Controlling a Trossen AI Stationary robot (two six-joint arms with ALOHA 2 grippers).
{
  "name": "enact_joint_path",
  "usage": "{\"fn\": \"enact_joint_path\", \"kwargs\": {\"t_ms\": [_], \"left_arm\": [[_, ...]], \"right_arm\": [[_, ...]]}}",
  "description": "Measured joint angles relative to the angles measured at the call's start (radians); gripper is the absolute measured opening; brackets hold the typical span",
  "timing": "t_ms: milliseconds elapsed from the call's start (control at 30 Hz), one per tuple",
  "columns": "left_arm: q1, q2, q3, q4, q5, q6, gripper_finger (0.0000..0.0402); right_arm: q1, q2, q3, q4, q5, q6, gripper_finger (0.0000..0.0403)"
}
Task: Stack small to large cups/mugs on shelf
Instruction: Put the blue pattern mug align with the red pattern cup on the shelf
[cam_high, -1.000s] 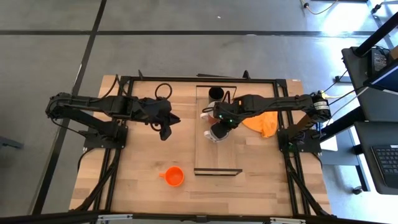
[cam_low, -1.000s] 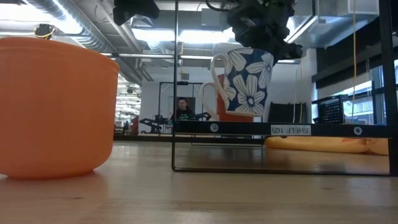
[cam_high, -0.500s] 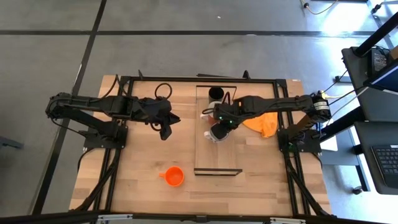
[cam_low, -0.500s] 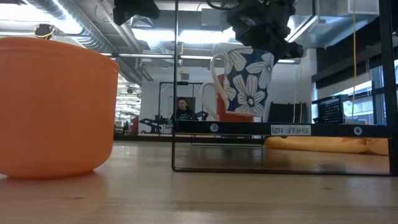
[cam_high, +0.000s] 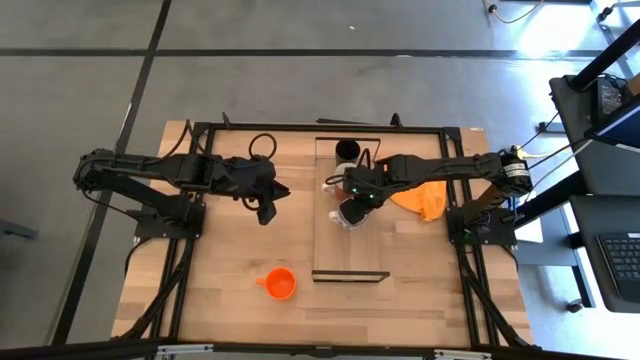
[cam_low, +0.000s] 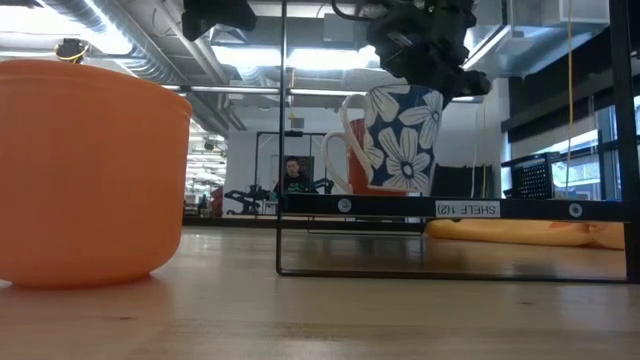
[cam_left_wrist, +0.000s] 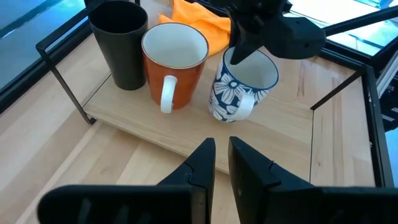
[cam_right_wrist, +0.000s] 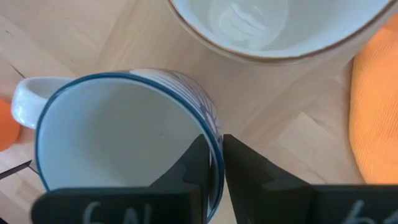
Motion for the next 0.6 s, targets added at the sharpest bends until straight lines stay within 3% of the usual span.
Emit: {"fn": "enact_joint_path", "kwargs": {"t_ms": [600], "left_arm": [[0.000, 0.000, 0.000, -0.013, -0.001, 0.000, 0.0039]], "right_arm": [[0.002, 0.029, 0.000, 0.025, 0.004, -0.004, 0.0046]]}}
